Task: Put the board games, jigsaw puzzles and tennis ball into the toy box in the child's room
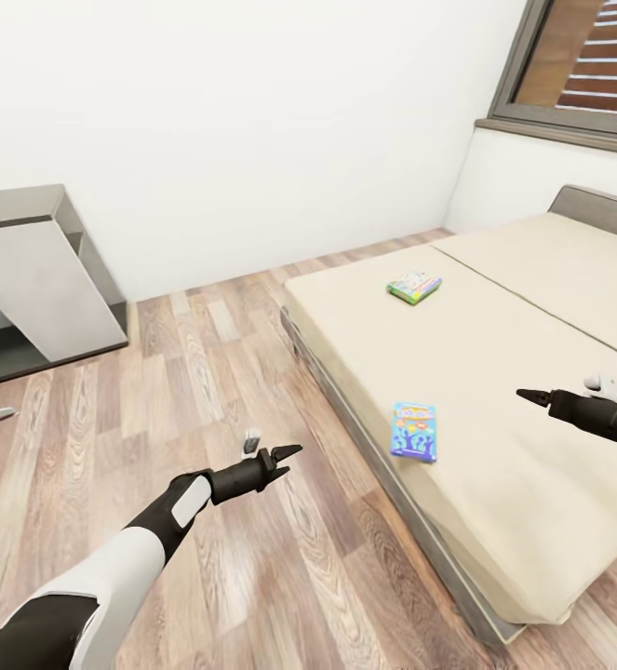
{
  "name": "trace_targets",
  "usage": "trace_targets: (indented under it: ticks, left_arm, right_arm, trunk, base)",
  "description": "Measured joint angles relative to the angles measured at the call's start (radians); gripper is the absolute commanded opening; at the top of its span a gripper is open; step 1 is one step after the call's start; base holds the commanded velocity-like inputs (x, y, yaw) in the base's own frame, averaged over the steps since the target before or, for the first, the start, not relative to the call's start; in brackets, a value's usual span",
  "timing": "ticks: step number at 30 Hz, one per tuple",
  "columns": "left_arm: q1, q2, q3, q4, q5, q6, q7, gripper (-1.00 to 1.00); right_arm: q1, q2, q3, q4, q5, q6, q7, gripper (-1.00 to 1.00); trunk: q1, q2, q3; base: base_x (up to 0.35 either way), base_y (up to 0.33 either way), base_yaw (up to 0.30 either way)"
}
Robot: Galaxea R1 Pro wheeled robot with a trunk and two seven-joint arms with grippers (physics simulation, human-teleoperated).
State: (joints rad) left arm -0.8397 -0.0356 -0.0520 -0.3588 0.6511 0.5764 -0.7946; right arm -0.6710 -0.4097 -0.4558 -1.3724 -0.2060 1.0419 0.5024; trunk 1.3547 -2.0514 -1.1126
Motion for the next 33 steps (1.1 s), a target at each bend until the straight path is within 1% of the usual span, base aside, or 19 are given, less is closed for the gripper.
trace_targets:
  ticks: [15,18,24,26,33]
  left_arm:
    - [0.002,-0.001,-0.003,-0.002,0.002,-0.002,-0.007,1.00]
    - [0.003,-0.002,-0.004,-0.007,0.003,-0.003,-0.011,1.00]
    - [0.006,-0.008,-0.006,-0.014,0.001,-0.010,-0.050,1.00]
    - [0.007,-0.008,-0.006,-0.015,0.000,-0.012,-0.065,1.00]
    - [0.012,-0.004,-0.005,-0.017,-0.001,-0.021,-0.085,1.00]
  right_arm:
    - [0.000,0.003,0.000,0.000,0.000,0.000,0.000,1.00]
    - [0.000,0.003,0.000,0.000,0.000,0.000,0.000,1.00]
    - [0.001,0.003,0.000,-0.003,0.000,0.000,0.001,1.00]
    - [0.001,0.003,0.000,-0.008,0.000,0.000,0.001,1.00]
    - [0.006,0.004,0.000,-0.022,-0.001,0.000,0.001,1.00]
  trunk:
    - [0.058,-0.105,-0.047]
    - [0.058,-0.105,-0.047]
    - [0.058,-0.105,-0.047]
    - [0.058,-0.105,-0.047]
    - [0.058,-0.105,-0.047]
  base:
    - [0.000,0.000,-0.255]
    - [0.000,0.000,-0.274]
    - [0.000,0.000,-0.261]
    - [0.000,0.000,-0.174]
    - [0.000,0.000,-0.086]
